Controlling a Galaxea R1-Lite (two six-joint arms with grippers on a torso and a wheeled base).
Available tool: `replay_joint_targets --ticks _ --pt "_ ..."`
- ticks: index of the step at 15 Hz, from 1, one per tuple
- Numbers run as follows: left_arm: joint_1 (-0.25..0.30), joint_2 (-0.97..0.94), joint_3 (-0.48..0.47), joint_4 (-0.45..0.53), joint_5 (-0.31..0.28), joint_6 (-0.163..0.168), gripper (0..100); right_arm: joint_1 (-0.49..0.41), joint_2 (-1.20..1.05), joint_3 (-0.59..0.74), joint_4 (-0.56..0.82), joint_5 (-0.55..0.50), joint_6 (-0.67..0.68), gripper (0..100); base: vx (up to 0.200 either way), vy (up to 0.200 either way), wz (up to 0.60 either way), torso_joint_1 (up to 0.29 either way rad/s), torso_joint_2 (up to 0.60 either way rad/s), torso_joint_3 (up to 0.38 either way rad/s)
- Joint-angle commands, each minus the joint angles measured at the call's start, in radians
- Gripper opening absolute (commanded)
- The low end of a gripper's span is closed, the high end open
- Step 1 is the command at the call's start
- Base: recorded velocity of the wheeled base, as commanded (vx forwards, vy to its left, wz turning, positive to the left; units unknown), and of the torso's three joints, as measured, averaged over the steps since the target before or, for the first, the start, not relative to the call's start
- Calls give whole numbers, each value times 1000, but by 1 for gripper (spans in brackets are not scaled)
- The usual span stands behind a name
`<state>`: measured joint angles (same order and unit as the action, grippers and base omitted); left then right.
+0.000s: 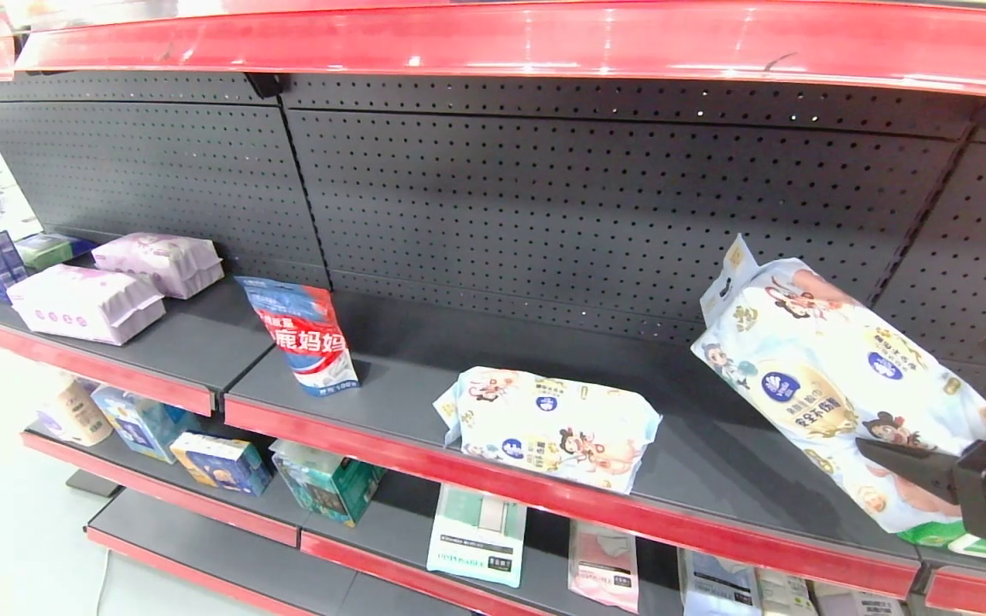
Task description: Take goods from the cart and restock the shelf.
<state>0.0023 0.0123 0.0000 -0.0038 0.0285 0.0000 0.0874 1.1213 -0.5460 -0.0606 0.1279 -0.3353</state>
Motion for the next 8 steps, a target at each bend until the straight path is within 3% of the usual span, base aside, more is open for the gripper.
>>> replay_joint_targets --ticks 1,8 --pt "-1 -11 0 -1 1 0 100 0 18 0 1 1 -1 0 0 0 0 0 0 0" --pt "-1 -9 0 1 -1 3 100 23 103 -28 1 29 -17 0 0 0 0 0 0 0"
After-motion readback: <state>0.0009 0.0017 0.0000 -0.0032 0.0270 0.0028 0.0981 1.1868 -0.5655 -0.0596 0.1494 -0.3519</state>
